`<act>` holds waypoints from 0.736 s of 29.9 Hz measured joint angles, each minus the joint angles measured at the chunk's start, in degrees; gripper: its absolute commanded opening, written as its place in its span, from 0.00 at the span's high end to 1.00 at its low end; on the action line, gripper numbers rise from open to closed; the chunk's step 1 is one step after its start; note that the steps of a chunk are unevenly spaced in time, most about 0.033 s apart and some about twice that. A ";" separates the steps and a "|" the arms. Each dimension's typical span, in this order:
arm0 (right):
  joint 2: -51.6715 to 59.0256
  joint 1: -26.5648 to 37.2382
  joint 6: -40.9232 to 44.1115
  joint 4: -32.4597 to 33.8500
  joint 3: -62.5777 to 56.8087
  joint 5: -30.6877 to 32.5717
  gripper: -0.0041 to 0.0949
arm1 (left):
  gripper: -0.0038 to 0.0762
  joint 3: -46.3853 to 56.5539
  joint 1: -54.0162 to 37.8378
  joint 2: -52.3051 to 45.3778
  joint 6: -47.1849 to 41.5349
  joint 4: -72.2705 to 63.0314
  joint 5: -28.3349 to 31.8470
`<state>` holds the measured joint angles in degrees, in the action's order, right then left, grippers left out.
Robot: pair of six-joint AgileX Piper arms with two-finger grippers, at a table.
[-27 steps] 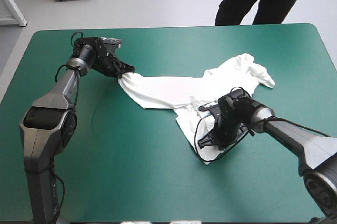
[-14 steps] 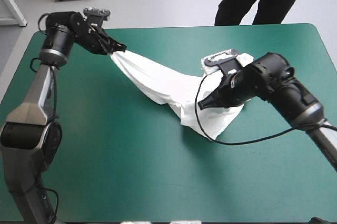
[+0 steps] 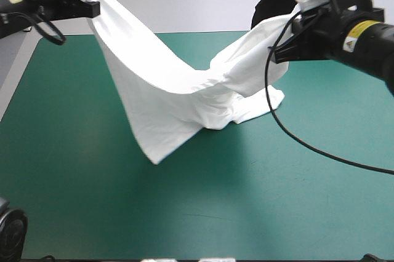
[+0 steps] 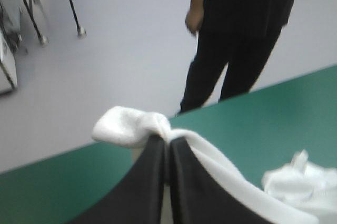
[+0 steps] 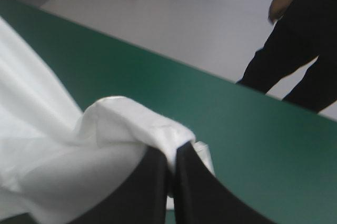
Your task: Fold the cloth
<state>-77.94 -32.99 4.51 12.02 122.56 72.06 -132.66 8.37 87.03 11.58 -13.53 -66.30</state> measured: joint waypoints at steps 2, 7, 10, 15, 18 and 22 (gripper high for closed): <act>0.10 0.00 -1.89 1.00 4.27 -0.86 0.98 | 0.96 -1.90 0.00 -2.28 -0.01 -0.74 1.46; 0.39 0.00 -5.96 1.68 12.16 -6.85 0.98 | 0.96 -6.67 0.00 -6.10 0.21 -3.10 4.78; 0.56 0.00 -7.68 1.85 15.95 -10.93 0.97 | 0.96 -10.55 0.00 -7.00 0.65 -5.03 7.05; 0.61 0.00 -11.15 1.87 20.49 -18.55 0.97 | 0.96 -17.52 0.00 -7.45 1.80 -8.41 11.11; 0.67 0.00 -12.47 1.94 22.58 -21.37 0.97 | 0.96 -21.28 0.00 -8.04 1.99 -9.01 13.32; 1.04 0.00 -13.18 3.04 23.88 -23.98 0.97 | 0.96 -24.59 0.00 -8.64 2.04 -9.27 15.49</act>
<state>-76.90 -32.99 -8.67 15.06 146.45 48.08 -157.25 8.37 78.39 13.63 -22.79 -50.82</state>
